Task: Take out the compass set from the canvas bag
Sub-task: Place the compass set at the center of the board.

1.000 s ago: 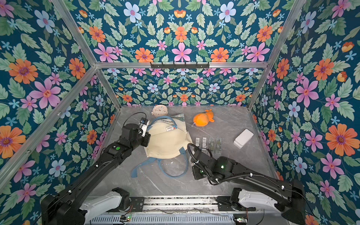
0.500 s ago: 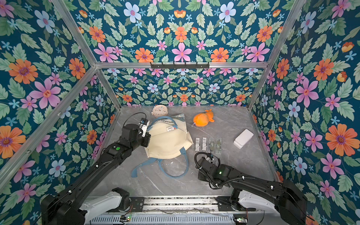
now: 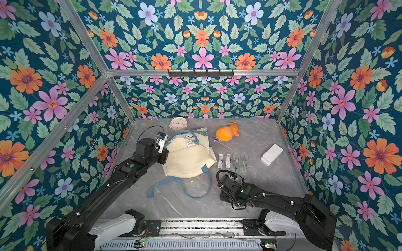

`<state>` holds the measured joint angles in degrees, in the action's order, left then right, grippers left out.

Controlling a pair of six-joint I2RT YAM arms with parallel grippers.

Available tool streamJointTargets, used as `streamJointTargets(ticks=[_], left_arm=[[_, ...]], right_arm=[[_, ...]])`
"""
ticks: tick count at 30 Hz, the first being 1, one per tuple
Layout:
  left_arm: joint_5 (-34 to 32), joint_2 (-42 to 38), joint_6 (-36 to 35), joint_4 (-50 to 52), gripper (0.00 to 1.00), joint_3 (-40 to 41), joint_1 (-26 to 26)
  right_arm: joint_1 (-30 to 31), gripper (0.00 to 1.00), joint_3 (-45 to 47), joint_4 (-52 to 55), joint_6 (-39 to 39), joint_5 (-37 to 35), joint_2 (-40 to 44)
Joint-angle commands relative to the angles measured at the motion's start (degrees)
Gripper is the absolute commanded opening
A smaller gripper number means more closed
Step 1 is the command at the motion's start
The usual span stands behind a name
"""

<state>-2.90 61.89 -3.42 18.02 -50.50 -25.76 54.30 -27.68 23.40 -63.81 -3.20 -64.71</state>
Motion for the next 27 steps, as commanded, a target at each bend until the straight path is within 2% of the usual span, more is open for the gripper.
streamJointTargets(ticks=[1,18,27], left_arm=[[0.7,-0.27,0.08,-2.38,0.0,-0.12,0.15],[1.29,-0.21,-0.01,-2.45,0.0,0.05,0.09],[1.49,-0.19,0.08,-2.64,0.0,0.13,0.1]], right_arm=[[0.06,0.36,0.08,1.86,-0.04,-1.6,0.34],[-0.73,0.38,-7.77,11.26,8.88,-4.58,-0.69],[1.28,0.38,-10.96,9.05,11.68,-2.54,-7.86]])
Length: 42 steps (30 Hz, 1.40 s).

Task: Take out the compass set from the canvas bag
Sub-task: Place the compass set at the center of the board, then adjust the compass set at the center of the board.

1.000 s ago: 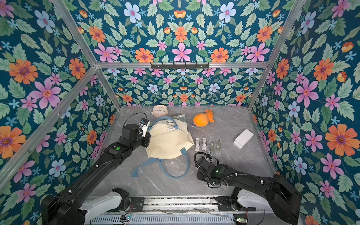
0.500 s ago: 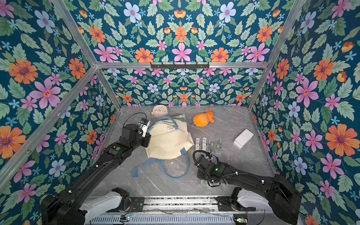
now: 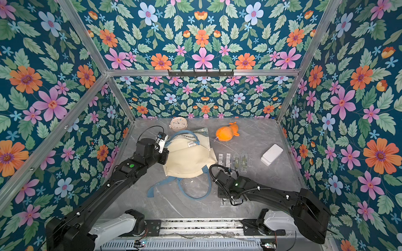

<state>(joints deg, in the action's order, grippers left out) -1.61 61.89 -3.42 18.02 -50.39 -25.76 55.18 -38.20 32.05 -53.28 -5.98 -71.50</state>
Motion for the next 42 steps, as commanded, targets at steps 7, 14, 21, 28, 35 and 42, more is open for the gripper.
streamJointTargets(ticks=[7,14,21,28,35,42], left_arm=[[-0.12,-0.43,-0.08,-2.35,0.0,0.21,0.11],[-0.23,-0.56,-0.07,-2.07,0.0,0.21,0.09],[0.26,-0.58,-0.05,-2.2,0.0,0.29,0.09],[0.55,-0.59,-0.1,-2.28,0.0,0.38,0.09],[0.73,-0.79,-0.09,-2.11,0.0,0.38,0.09],[0.8,-0.61,-0.03,-2.11,0.0,0.29,0.09]], right_arm=[[3.27,0.38,-3.02,-2.66,4.2,-0.98,-3.38],[6.04,0.36,-5.73,-8.78,6.19,2.91,-14.05],[4.69,0.35,-1.53,-8.49,5.68,0.57,-10.15],[2.8,0.34,1.24,-6.83,5.66,-0.73,-5.74],[2.47,0.34,1.85,-6.07,4.2,-2.1,-5.15],[2.3,0.35,1.98,-5.34,4.26,-2.9,-4.22]])
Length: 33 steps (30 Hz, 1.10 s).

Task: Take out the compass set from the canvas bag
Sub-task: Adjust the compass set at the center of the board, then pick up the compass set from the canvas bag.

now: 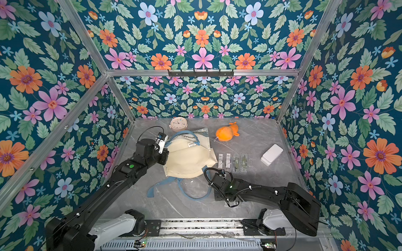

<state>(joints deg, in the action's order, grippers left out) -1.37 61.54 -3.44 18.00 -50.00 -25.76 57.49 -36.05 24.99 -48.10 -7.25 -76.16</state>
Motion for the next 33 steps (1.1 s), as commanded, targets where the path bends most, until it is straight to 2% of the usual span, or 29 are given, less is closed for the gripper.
streamJointTargets(ticks=[1,2,4,6,9,13,16,20,28,30,33], left_arm=[[0.53,-0.28,0.01,-2.0,0.0,-0.19,0.09],[0.56,-0.24,0.01,-1.85,0.0,-0.27,0.09],[0.58,-0.26,-0.07,-1.49,0.0,-0.45,0.09],[0.7,-0.51,-0.15,-1.56,0.0,-0.31,0.09],[1.3,-0.24,-0.25,-1.64,0.0,-0.37,0.09],[2.19,0.27,-0.25,-1.75,0.0,-0.78,0.09],[2.51,0.12,-0.38,-1.61,0.0,-1.06,0.09],[3.33,-0.02,-0.42,-1.41,0.0,-1.33,0.09],[3.83,-1.27,-0.42,-0.59,0.0,-1.24,0.09],[3.78,-1.58,-0.42,-0.51,0.0,-1.16,0.06],[3.91,-2.01,-0.34,-0.42,0.0,-1.15,0.06]], right_arm=[[-0.06,0.36,-0.81,1.96,-0.09,-1.26,0.85],[-0.05,0.36,-2.01,2.84,0.95,-1.04,1.34],[0.93,0.37,-5.92,4.48,8.79,-0.84,3.86],[4.09,0.39,-7.82,-0.32,19.31,-2.81,6.64],[5.0,0.39,-8.6,-9.88,39.07,-3.31,7.87],[4.78,0.39,-11.96,-23.98,68.48,-5.03,0.55],[1.51,0.39,-16.68,-32.0,84.3,-7.02,-9.48],[-5.67,0.4,-26.04,-34.25,90.64,-2.04,-22.15],[-9.16,0.55,-38.21,-41.04,105.72,-4.96,-40.33],[-9.67,0.56,-41.16,-41.47,103.7,-6.4,-42.88],[-9.16,0.58,-45.88,-39.24,93.73,-11.03,-45.57]])
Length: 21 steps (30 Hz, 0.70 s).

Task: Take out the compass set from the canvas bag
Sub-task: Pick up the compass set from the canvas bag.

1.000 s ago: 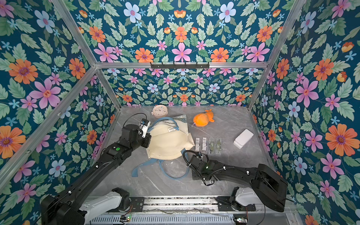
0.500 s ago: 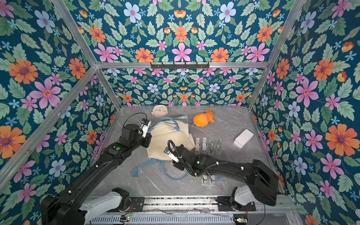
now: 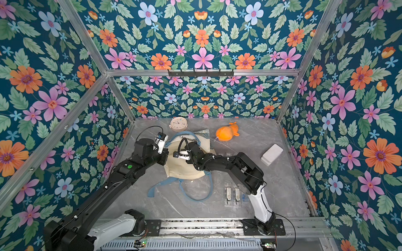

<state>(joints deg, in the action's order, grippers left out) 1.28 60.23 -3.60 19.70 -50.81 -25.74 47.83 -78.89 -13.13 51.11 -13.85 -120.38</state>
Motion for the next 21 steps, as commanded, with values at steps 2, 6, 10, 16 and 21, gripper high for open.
streamJointTargets(ticks=[2,6,10,16,21], left_arm=[[1.27,-0.81,-0.18,-2.28,0.0,-0.17,0.03],[1.7,-0.89,-0.1,-2.65,0.0,0.26,-0.02],[1.89,-0.95,-0.01,-2.74,0.0,0.36,-0.02],[1.91,-1.1,0.22,-2.88,0.0,0.53,-0.04],[1.89,-1.33,0.41,-2.83,0.0,0.7,-0.02]], right_arm=[[1.71,0.59,-6.55,1.79,-13.57,-8.76,-3.05],[4.84,0.69,-11.49,4.34,-28.28,-20.15,-6.8],[5.95,0.7,-20.33,19.5,-49.37,-22.36,-8.93],[5.76,0.63,-27.83,33.72,-73.62,-14.99,-9.1],[5.37,0.57,-32.76,42.04,-87.99,-10.93,-10.25]])
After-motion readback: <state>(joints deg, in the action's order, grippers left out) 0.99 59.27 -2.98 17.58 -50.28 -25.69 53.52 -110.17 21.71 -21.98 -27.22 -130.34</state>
